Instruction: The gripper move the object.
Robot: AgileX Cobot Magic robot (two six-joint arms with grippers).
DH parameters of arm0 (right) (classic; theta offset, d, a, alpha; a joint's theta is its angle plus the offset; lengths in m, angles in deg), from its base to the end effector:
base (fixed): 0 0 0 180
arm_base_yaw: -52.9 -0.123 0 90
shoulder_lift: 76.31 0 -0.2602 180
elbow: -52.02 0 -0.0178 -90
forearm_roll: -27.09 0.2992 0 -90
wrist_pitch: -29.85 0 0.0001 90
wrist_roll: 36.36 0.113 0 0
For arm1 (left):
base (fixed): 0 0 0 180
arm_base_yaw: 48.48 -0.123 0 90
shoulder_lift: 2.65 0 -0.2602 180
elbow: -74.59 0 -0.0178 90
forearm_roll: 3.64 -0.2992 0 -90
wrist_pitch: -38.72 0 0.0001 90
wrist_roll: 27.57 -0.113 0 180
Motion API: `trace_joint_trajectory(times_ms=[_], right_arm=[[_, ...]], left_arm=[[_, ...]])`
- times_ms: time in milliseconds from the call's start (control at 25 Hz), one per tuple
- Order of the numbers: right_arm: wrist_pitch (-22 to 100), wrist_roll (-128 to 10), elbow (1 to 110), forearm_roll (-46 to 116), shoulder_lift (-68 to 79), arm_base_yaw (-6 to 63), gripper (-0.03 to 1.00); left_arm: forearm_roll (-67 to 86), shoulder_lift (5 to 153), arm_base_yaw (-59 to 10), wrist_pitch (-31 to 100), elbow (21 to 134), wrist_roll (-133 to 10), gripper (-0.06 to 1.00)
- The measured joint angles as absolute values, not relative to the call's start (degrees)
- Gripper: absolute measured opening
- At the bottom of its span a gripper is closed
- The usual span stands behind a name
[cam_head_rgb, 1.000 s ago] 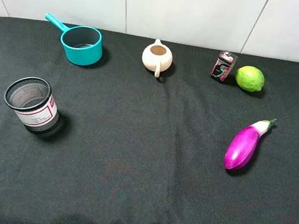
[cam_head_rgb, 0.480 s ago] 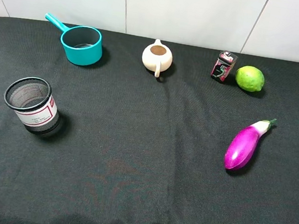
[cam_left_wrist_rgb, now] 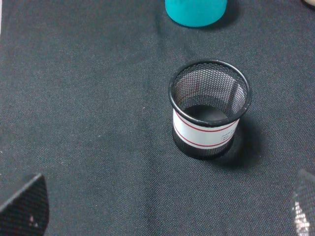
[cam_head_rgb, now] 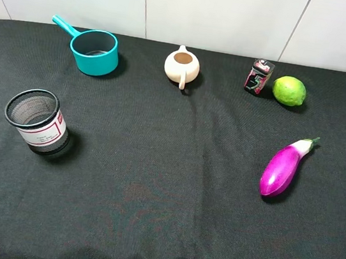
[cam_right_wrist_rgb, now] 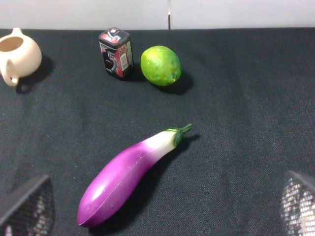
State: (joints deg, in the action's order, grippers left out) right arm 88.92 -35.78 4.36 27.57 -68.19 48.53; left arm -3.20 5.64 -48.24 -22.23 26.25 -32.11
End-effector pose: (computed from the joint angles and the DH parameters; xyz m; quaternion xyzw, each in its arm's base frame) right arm 0.0820 0.0071 0.2952 -0.0280 0.8422 0.0274 0.5377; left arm 0.0827 -0.0011 0.2876 0.0358 0.8545 0.0156 0.5180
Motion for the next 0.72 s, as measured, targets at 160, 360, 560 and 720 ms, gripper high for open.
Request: trace_joint_trajectory(times_ms=[160, 360, 560, 720], right_arm=[[88.92, -35.78, 4.36, 27.59, -68.19, 48.53, 0.69], [88.92, -35.78, 4.36, 27.51, -68.19, 48.53, 0.69], [88.87, -35.78, 4.36, 27.51, -68.19, 48.53, 0.69], [88.87, -35.78, 4.36, 27.51, -68.19, 48.53, 0.69]], left_arm=[[-3.20, 5.64, -48.24, -22.23, 26.25, -32.11, 0.98], [-3.20, 5.64, -48.24, -22.23, 26.25, -32.11, 0.98], [-3.20, 5.64, -48.24, -22.23, 26.25, -32.11, 0.98], [-3.20, 5.64, -48.24, -22.23, 26.25, -32.11, 0.98]])
